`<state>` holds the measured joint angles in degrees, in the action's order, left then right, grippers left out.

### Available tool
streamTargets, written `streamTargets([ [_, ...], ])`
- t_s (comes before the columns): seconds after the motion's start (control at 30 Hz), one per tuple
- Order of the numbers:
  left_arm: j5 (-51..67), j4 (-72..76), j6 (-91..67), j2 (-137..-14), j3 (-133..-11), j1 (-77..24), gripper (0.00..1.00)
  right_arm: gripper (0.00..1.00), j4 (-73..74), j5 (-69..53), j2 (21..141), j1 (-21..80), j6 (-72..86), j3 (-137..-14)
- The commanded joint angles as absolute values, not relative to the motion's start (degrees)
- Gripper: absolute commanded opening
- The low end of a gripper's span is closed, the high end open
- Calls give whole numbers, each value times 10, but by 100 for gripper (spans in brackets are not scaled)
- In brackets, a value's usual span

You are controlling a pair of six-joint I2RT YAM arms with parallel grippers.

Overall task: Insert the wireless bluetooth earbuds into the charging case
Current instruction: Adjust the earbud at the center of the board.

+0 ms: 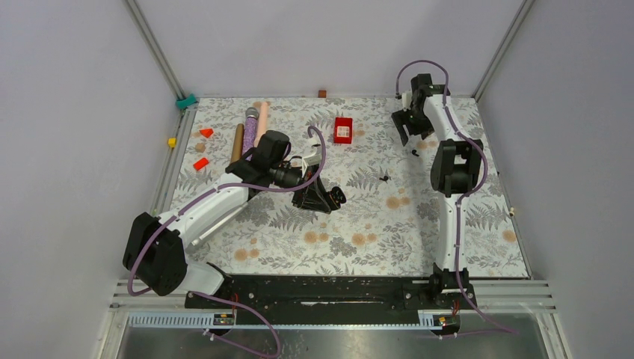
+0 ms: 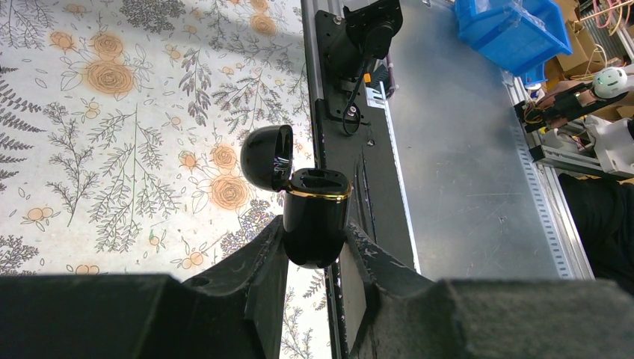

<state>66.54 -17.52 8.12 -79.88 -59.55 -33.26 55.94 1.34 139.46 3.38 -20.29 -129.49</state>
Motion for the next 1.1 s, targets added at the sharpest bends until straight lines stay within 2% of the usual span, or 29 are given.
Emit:
streamTargets([
  [0.0, 693, -162, 92, -794, -610, -330, 0, 79, 623, -23, 1414, 32, -206, -1324],
  [0.37, 692, -162, 91, -798, -610, -330, 0, 73, 689, -52, 1462, 31, -246, -1369],
  [0.77, 693, -162, 91, -801, -612, -330, 0, 61, 719, -144, 1436, 32, -259, -1335],
  [1.07, 693, -162, 91, -794, -611, -330, 0, 59, 723, -133, 1415, 32, -264, -1301],
])
